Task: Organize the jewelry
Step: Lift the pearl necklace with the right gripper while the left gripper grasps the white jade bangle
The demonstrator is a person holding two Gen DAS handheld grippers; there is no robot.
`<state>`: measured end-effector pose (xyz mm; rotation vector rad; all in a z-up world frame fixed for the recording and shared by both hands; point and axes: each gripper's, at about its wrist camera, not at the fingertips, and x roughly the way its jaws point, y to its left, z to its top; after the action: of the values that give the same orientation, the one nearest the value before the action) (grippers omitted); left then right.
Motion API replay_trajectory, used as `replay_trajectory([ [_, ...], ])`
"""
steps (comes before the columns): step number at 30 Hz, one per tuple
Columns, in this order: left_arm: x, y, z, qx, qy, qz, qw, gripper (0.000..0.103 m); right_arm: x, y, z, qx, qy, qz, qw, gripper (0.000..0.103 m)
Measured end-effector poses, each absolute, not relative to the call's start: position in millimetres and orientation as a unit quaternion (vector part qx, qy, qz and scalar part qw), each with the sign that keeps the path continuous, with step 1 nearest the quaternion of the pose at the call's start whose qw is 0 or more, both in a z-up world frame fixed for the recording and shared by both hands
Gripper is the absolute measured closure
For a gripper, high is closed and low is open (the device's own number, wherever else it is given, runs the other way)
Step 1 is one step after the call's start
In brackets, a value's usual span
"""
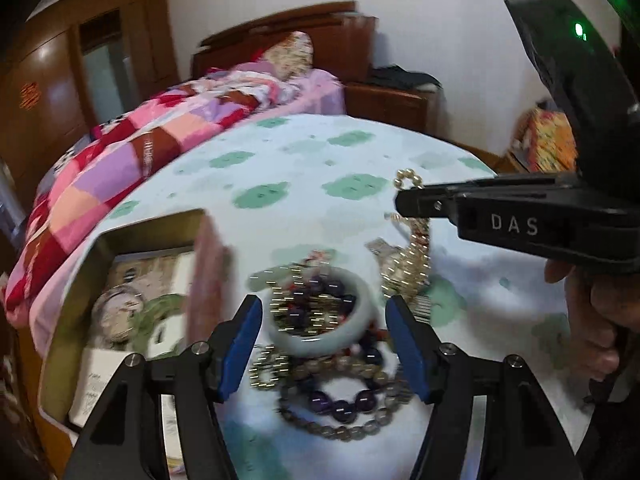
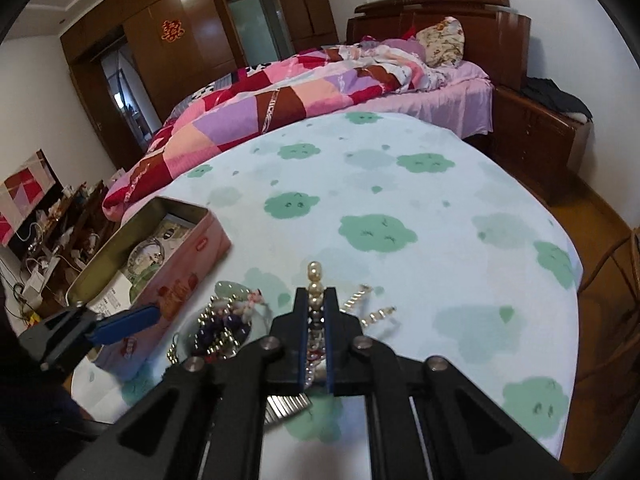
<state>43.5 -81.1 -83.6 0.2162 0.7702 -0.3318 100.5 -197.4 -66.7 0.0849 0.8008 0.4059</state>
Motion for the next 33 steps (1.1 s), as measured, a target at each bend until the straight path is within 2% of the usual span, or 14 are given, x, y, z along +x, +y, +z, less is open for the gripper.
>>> replay_trajectory([
  [2, 47, -88, -90, 0.115, 0.383, -0.169, 0.901, 0.039, 102, -202, -69, 0.052, 0.391, 0.195, 0.898, 0.094],
  [5, 52, -95, -97, 0.129, 0.396, -0.181, 0.891, 0.048, 105, -207, -71, 0.066, 0.392, 0.193, 0.897, 0.094],
  [8, 53, -95, -97, 0.132, 0.398, -0.179, 0.890, 0.065, 103, -207, -70, 0.066, 0.388, 0.192, 0.899, 0.094],
  [9, 54, -94, -97, 0.130, 0.398, -0.181, 0.890, 0.074, 102, -205, -70, 0.065, 0.386, 0.193, 0.900, 0.094],
  [11, 52, -95, -95, 0.132, 0.396, -0.190, 0.889, 0.081, 99, -205, -69, 0.065, 0.383, 0.196, 0.900, 0.094],
  [23, 64, -103, -101, 0.165, 0.421, -0.220, 0.864, 0.082, 96, -202, -69, 0.060, 0.378, 0.194, 0.903, 0.094],
  [27, 60, -101, -95, 0.167, 0.412, -0.214, 0.870, 0.089, 95, -204, -68, 0.063, 0.375, 0.194, 0.904, 0.094],
  [33, 55, -75, -73, 0.083, 0.400, -0.208, 0.889, 0.090, 92, -206, -63, 0.065, 0.365, 0.194, 0.908, 0.094],
])
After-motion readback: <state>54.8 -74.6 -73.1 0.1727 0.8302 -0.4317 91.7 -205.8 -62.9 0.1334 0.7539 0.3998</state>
